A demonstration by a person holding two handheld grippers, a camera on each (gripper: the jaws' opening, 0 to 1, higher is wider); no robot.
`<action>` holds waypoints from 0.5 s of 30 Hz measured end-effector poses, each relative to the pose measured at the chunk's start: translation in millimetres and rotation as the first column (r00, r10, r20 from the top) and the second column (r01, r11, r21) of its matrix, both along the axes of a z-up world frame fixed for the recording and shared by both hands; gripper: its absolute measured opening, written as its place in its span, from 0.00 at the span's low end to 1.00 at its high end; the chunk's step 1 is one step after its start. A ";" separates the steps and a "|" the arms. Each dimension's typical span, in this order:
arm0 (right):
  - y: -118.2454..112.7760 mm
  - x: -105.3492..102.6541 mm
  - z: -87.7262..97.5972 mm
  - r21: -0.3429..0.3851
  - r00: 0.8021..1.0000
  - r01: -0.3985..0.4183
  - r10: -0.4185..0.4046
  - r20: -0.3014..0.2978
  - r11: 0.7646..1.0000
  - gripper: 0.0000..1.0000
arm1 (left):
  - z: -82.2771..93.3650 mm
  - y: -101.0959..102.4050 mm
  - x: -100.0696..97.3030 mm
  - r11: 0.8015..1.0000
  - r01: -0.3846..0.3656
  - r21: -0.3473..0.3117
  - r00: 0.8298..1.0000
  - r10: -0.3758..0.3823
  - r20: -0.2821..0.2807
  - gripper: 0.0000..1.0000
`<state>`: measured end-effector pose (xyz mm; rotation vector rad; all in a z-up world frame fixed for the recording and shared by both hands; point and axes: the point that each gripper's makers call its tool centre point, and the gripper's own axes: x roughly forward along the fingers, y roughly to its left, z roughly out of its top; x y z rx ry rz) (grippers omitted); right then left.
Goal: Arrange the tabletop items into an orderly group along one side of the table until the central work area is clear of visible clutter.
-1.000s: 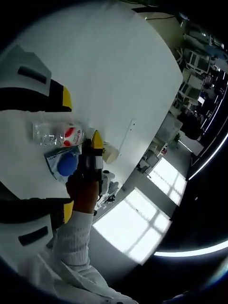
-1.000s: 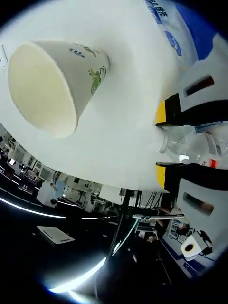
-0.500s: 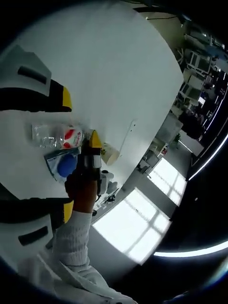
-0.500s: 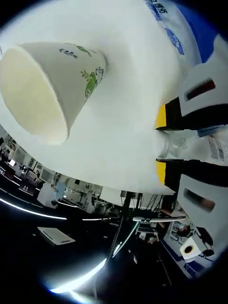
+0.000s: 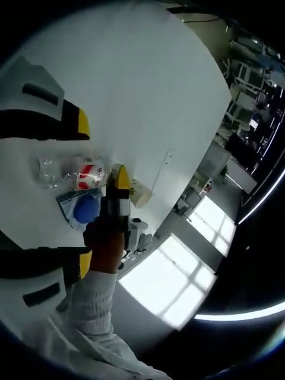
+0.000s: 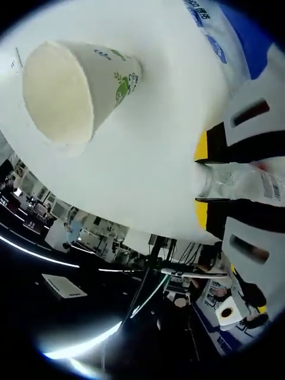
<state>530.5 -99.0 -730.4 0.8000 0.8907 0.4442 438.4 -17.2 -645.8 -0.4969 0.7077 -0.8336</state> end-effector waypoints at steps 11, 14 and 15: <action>10.6 -6.8 29.8 -0.094 0.986 -0.076 0.089 0.139 0.993 0.20 | -24.4 -18.6 6.4 0.989 0.147 0.003 0.989 -0.147 -0.021 0.73; 16.8 -10.7 42.1 -0.114 0.972 -0.098 0.120 0.204 0.989 0.20 | -30.0 -25.7 6.0 0.978 0.206 0.005 0.978 -0.206 -0.022 0.73; 17.6 -14.3 44.3 -0.142 0.970 -0.103 0.131 0.207 0.985 0.20 | -31.9 -29.1 5.1 0.973 0.231 -0.005 0.973 -0.231 -0.027 0.73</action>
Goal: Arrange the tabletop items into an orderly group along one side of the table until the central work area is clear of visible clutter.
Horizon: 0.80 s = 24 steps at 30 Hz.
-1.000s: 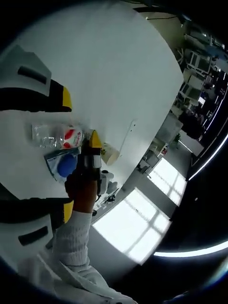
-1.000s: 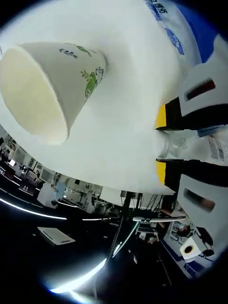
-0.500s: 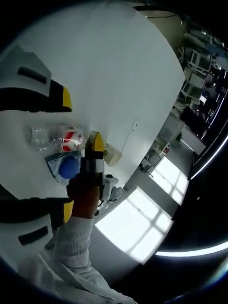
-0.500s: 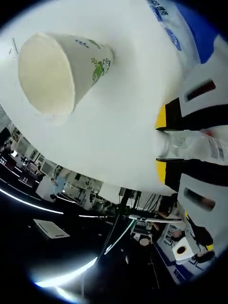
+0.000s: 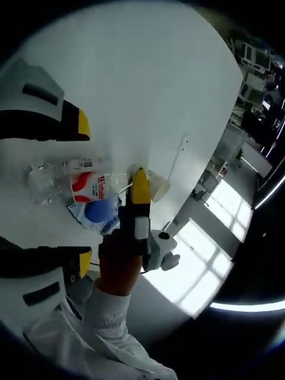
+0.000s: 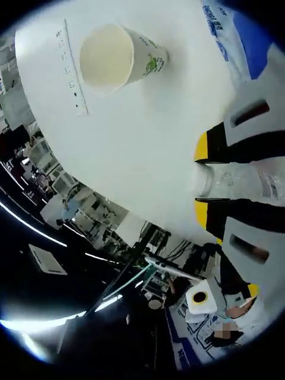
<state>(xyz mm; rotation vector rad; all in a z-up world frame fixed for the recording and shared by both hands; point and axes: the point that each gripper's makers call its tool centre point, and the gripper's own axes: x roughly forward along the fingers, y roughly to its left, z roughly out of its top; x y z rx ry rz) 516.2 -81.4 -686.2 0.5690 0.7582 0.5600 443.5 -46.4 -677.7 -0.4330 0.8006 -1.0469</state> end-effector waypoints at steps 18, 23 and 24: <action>29.6 -19.2 34.5 -0.127 0.971 -0.137 0.159 0.181 0.982 0.19 | -19.4 -24.9 -15.4 0.963 0.265 -0.043 0.964 -0.265 0.023 0.51; 32.7 -24.7 39.7 -0.145 0.962 -0.156 0.184 0.203 0.977 0.19 | -25.6 -24.8 -19.2 0.952 0.302 -0.040 0.953 -0.300 0.046 0.44; 32.7 -25.5 40.1 -0.146 0.962 -0.158 0.185 0.202 0.977 0.19 | -25.0 -25.2 -20.4 0.951 0.307 -0.041 0.951 -0.305 0.050 0.44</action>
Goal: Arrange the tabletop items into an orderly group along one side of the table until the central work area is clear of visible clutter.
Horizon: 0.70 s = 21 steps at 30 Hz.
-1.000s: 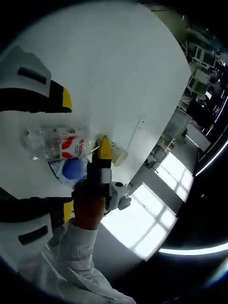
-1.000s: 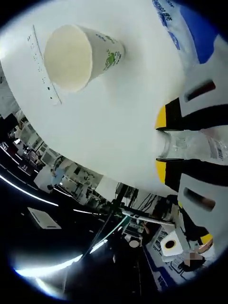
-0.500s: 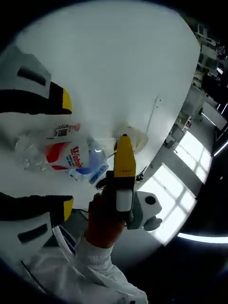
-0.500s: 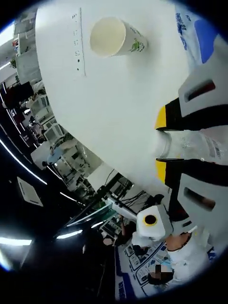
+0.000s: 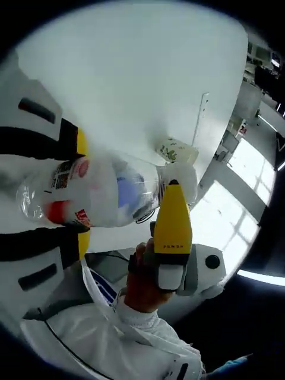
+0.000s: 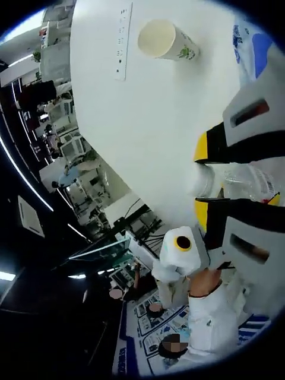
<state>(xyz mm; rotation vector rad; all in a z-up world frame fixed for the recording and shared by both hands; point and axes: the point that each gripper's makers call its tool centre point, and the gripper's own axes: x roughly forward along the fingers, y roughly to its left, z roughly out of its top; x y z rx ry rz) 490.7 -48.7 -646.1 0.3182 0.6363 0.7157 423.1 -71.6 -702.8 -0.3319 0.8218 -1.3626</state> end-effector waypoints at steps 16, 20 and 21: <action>-3.4 -6.9 17.4 -0.036 0.997 -0.041 0.043 0.067 0.999 0.19 | 8.6 -4.9 3.4 1.000 0.030 -0.004 0.994 -0.029 0.102 0.41; -6.8 -3.4 26.5 -0.051 0.993 -0.049 0.054 0.102 0.998 0.19 | 15.1 -9.7 9.5 0.999 0.036 -0.008 0.993 -0.034 0.117 0.40; -8.2 -2.0 29.8 -0.051 0.993 -0.048 0.053 0.108 0.998 0.19 | 17.9 -11.1 11.7 0.999 0.035 -0.015 0.991 -0.033 0.126 0.40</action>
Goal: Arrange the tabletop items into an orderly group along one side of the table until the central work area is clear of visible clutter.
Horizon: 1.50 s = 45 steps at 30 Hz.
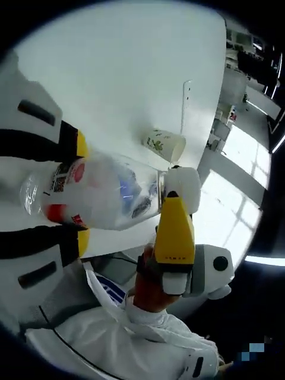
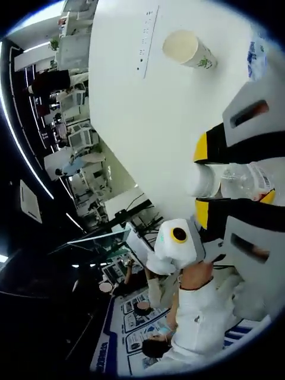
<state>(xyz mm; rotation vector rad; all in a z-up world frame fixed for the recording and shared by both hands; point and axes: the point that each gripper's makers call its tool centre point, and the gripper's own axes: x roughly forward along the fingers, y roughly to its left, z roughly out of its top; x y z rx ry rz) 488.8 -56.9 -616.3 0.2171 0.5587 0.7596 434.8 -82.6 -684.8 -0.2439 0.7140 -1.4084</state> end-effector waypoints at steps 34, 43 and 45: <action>-46.4 75.1 74.6 -0.118 0.954 0.010 0.026 0.297 0.993 0.19 | 61.2 -53.5 101.3 0.999 0.032 -0.024 0.960 -0.024 0.279 0.40; -55.1 88.6 69.2 -0.221 0.923 0.012 0.075 0.378 0.975 0.19 | 54.6 -66.6 126.3 0.998 0.055 0.024 0.937 -0.060 0.343 0.40; -55.9 88.3 67.8 -0.236 0.915 0.017 0.080 0.395 0.972 0.19 | 52.4 -68.5 129.7 0.997 0.062 0.035 0.930 -0.071 0.361 0.40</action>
